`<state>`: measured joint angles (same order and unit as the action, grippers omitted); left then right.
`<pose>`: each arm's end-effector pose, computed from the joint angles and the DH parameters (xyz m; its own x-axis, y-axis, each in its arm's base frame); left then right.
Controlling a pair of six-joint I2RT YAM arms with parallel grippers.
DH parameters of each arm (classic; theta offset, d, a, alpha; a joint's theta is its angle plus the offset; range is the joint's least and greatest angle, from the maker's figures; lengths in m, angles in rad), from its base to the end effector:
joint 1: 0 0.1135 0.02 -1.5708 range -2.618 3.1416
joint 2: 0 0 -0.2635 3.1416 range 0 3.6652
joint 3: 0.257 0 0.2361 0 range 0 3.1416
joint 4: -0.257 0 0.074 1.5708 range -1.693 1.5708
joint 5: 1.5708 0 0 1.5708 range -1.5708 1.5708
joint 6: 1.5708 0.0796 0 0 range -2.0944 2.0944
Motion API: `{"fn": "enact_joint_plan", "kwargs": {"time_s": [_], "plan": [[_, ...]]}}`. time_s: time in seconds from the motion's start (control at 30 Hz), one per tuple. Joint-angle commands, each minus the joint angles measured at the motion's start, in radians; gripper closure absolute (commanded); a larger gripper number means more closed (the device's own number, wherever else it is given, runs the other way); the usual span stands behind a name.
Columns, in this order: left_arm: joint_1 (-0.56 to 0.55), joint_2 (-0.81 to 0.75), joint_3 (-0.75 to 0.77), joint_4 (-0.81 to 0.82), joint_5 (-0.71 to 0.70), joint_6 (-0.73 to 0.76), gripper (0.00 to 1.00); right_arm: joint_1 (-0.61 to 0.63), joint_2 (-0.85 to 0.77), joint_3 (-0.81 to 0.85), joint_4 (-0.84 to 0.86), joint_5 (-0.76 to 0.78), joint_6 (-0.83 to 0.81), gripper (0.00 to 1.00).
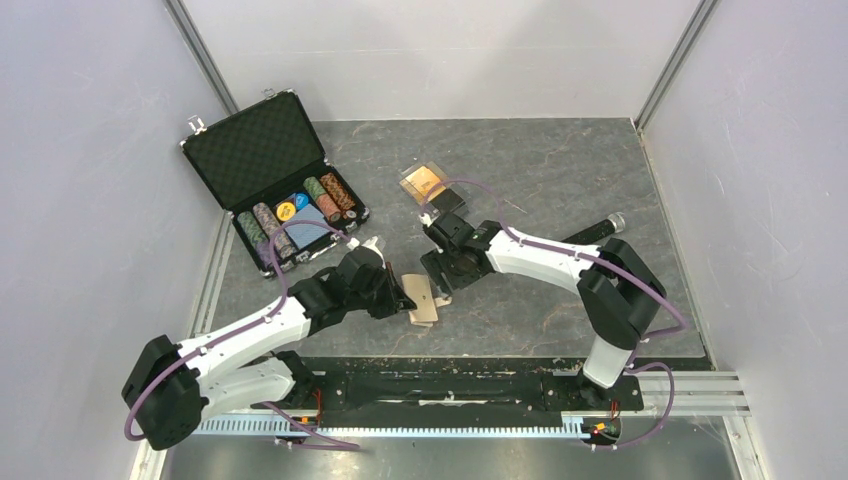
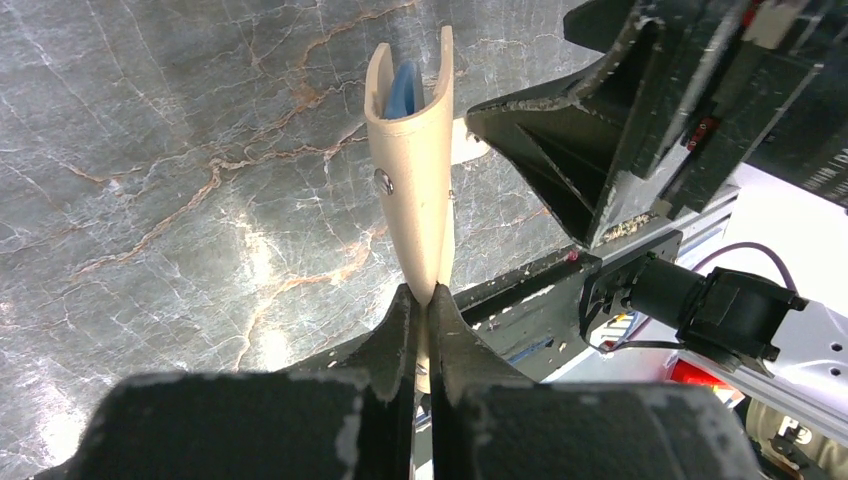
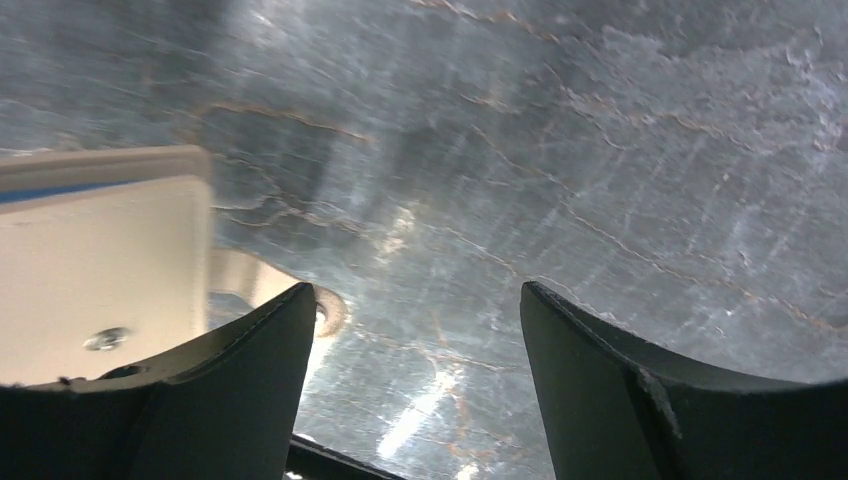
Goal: Put the credit cards into the card holder
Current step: Open the card holder at the center of the board.
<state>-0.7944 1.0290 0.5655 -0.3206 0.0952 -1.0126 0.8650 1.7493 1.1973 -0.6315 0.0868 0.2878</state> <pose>0.1514 -0.1649 0.1826 -0.9045 -0.2841 -0.3181 -0.0186 0.7714 -0.6361 0.2327 0.2624 0.1622 -0.7851 -0.4852 -0.3849 -0.5362 0.8436 0.0302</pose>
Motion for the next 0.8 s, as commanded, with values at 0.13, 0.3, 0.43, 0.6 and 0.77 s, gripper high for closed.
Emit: {"fn": "enact_joint_plan", "kwargs": {"time_s": [0.13, 0.3, 0.43, 0.6, 0.77], "plan": [[-0.006, -0.034, 0.018, 0.042, -0.001, -0.005, 0.98, -0.122, -0.099, -0.095, -0.027, 0.016, -0.049, 0.23], [-0.006, -0.065, -0.023, 0.089, -0.003, -0.037, 0.98, -0.227, -0.192, -0.117, -0.016, -0.170, -0.092, 0.20], [-0.006, -0.082, -0.036, 0.100, -0.002, -0.044, 0.98, -0.239, -0.252, -0.108, 0.023, -0.336, -0.079, 0.18], [-0.006, -0.101, -0.050, 0.121, 0.008, -0.050, 0.98, -0.238, -0.264, -0.130, 0.125, -0.525, 0.011, 0.20], [-0.006, -0.117, -0.055, 0.120, 0.008, -0.055, 0.98, -0.238, -0.237, -0.162, 0.183, -0.602, 0.052, 0.29]]}}
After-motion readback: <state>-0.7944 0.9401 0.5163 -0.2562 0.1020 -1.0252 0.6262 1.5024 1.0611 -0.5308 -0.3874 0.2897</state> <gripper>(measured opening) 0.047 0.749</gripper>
